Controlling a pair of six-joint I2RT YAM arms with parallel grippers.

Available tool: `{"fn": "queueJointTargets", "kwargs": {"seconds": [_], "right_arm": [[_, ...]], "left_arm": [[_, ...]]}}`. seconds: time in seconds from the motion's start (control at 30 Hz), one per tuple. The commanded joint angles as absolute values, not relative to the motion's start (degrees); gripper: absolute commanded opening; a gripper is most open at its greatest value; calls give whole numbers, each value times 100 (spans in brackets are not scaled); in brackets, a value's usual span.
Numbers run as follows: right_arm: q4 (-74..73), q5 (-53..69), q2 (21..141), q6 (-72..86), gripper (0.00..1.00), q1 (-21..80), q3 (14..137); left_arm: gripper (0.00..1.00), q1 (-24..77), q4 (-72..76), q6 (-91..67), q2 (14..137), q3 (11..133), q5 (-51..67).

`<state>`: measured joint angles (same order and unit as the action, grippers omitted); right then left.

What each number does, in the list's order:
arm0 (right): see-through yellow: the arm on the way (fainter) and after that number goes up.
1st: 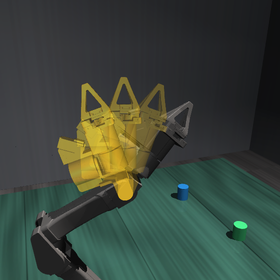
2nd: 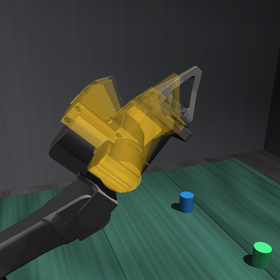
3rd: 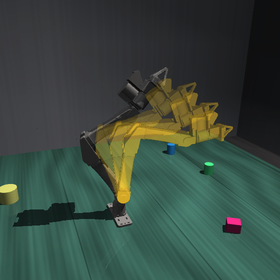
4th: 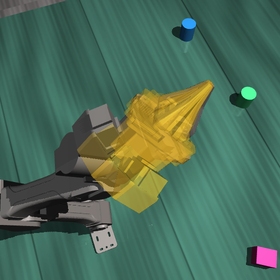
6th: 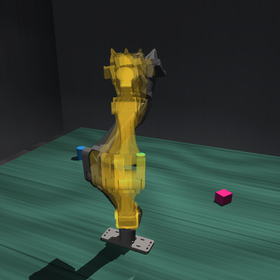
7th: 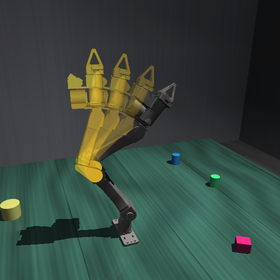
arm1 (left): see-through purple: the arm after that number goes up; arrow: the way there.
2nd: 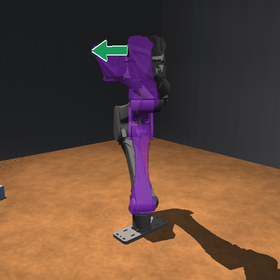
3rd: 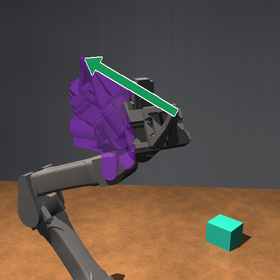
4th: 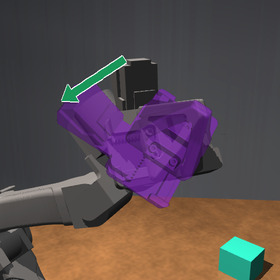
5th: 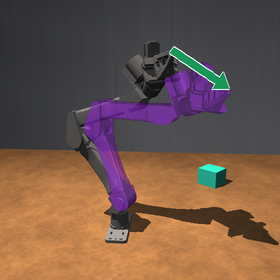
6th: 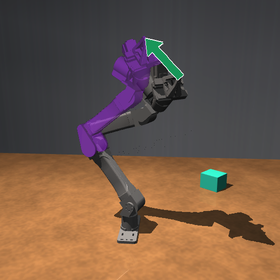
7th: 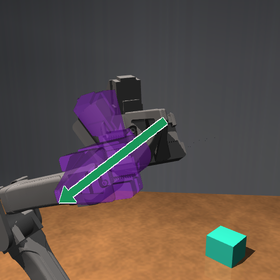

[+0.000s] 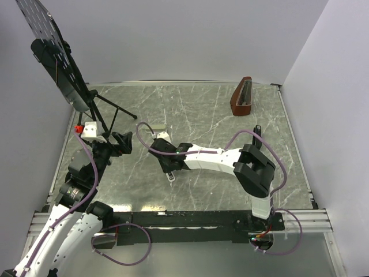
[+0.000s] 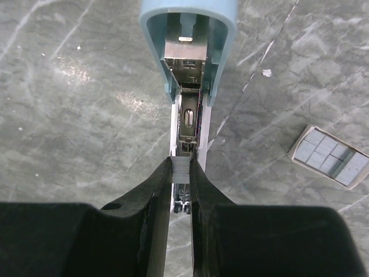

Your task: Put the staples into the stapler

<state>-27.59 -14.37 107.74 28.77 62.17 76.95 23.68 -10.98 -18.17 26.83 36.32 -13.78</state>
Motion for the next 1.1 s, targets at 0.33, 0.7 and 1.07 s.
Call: {"fn": "queueJointTargets", "kwargs": {"seconds": [0.33,0.7,1.07], "right_arm": [[-2654,-1600,10890,2689,17,6232,7893],[-2628,-1600,10565,2610,16,6231,7910],[-2602,-1679,10591,2549,16,6231,7893]], "left_arm": [[100,2329,-905,-1802,2645,3647,-1301],[99,2329,-897,-1802,2654,3647,-1283],[100,2329,-896,-1802,2646,3647,-1283]]}}
